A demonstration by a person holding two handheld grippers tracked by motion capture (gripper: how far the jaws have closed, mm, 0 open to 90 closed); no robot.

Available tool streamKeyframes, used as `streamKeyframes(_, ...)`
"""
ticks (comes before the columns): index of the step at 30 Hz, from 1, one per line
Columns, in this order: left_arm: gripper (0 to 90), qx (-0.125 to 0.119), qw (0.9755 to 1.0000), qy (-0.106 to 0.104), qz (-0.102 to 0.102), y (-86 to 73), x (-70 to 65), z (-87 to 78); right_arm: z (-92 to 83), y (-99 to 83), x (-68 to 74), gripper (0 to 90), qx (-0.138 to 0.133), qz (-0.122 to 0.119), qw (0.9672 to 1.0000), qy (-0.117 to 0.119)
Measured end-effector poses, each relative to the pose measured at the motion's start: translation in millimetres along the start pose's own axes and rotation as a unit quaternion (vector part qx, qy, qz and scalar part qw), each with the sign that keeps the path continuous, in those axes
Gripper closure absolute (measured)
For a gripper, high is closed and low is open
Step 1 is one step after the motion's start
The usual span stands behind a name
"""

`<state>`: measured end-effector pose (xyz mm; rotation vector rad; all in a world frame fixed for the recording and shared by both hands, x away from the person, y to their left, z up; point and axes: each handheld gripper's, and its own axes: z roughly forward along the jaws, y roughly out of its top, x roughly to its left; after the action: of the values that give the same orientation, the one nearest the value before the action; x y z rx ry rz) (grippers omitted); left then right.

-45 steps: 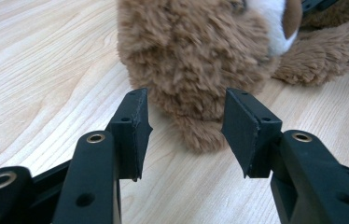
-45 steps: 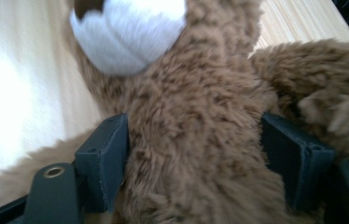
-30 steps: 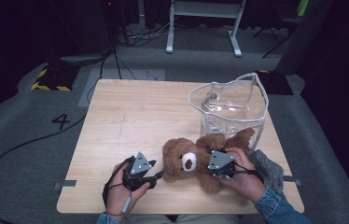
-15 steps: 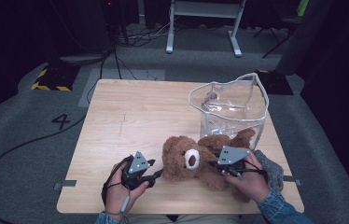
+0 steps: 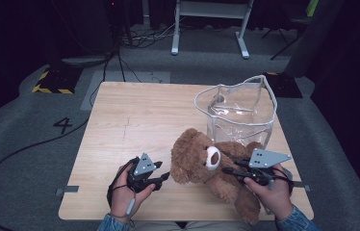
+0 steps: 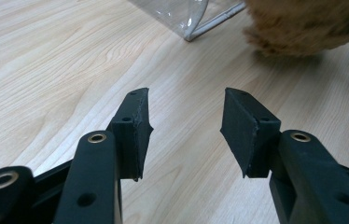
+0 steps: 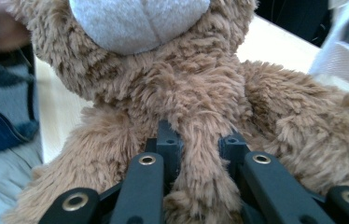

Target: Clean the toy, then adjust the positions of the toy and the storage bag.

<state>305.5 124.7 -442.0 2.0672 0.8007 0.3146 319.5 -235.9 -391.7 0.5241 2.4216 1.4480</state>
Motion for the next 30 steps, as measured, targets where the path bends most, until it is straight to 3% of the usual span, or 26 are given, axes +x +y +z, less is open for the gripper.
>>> streamKeyframes(7,51.6,-0.001,0.9999,-0.010,0.006,6.4,-2.3,8.6,-37.6,-1.1,-1.6,76.0,-0.026,0.039,0.9989,0.001)
streamKeyframes(11,50.6,0.004,0.9998,-0.014,0.011,8.8,-3.0,12.7,-61.3,-5.6,-4.5,75.8,-0.035,0.052,0.9977,-0.025)
streamKeyframes(16,47.7,0.006,0.9997,-0.019,0.014,13.2,-3.1,19.8,-82.9,-18.7,-10.1,75.5,-0.038,0.083,0.9938,-0.064)
streamKeyframes(22,46.8,0.009,0.9994,-0.027,0.019,16.0,-5.0,25.6,-103.6,-36.5,-13.3,75.0,-0.039,0.114,0.9882,-0.095)
streamKeyframes(27,46.0,0.011,0.9991,-0.031,0.026,20.0,-8.6,32.3,-126.1,-65.1,-16.4,73.6,-0.064,0.163,0.9775,-0.118)
streamKeyframes(29,45.6,0.014,0.9990,-0.032,0.028,20.7,-10.3,34.8,-127.6,-78.0,-19.7,73.3,-0.063,0.172,0.9752,-0.124)
streamKeyframes(30,45.3,0.014,0.9990,-0.032,0.028,20.7,-10.3,34.8,-127.4,-87.6,-22.2,73.0,-0.055,0.185,0.9722,-0.132)
